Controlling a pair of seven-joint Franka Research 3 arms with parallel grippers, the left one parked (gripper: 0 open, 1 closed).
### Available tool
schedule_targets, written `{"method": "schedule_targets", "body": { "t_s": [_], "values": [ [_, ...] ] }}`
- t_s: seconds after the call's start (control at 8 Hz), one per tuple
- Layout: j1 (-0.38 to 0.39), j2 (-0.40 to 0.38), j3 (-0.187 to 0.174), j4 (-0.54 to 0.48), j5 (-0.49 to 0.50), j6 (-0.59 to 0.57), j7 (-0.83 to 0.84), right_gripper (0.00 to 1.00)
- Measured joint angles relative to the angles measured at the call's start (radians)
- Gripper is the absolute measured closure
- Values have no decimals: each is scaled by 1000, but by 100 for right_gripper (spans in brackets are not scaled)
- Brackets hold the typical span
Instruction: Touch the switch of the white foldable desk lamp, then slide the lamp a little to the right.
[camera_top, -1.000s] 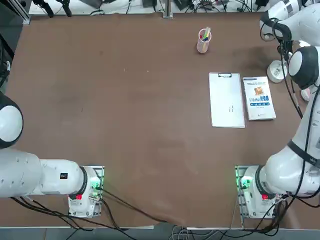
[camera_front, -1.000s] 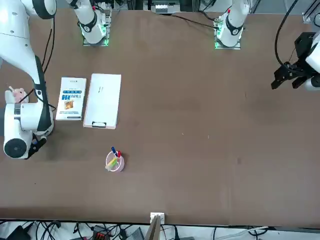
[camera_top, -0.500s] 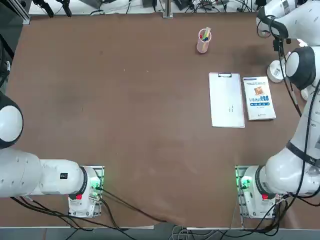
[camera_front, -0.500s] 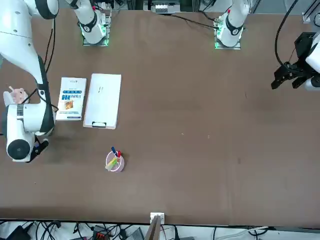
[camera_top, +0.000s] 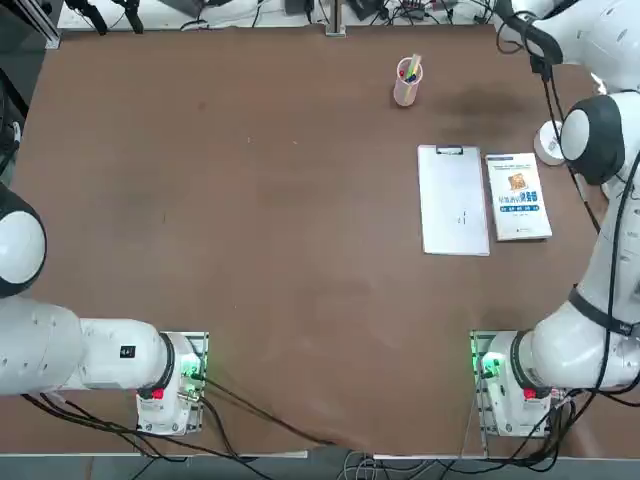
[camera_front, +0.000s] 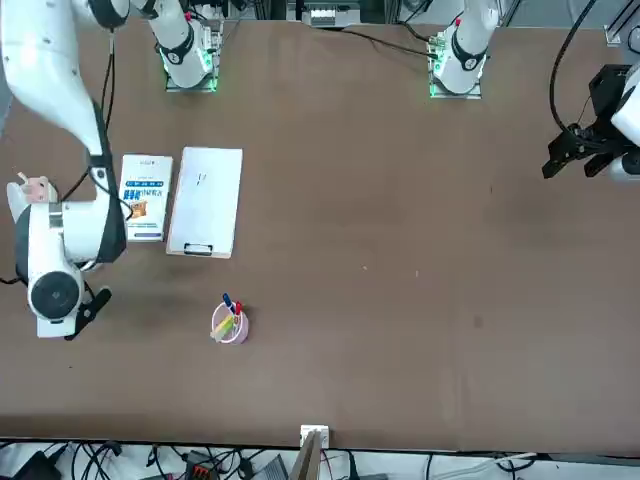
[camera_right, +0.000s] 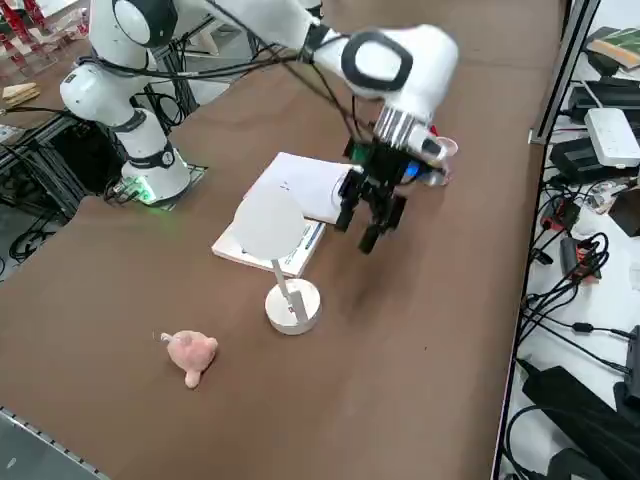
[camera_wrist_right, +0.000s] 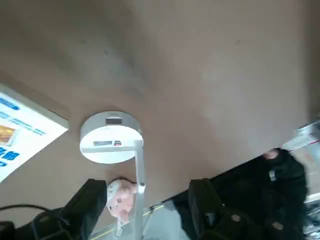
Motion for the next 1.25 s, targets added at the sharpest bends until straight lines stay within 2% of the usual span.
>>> {"method": "schedule_targets", "body": {
  "t_s": [0.12, 0.38, 0.75, 1.0, 1.25],
  "values": [
    [41, -46, 3, 2, 20, -39, -9, 0],
    [91, -152, 6, 5, 157, -164, -7, 0],
    [131, -345, 9, -20, 360, -329, 167, 0],
    [148, -495, 10, -108, 434, -360, 341, 0],
    [150, -691, 10, -261, 529, -382, 553, 0]
  ]
}}
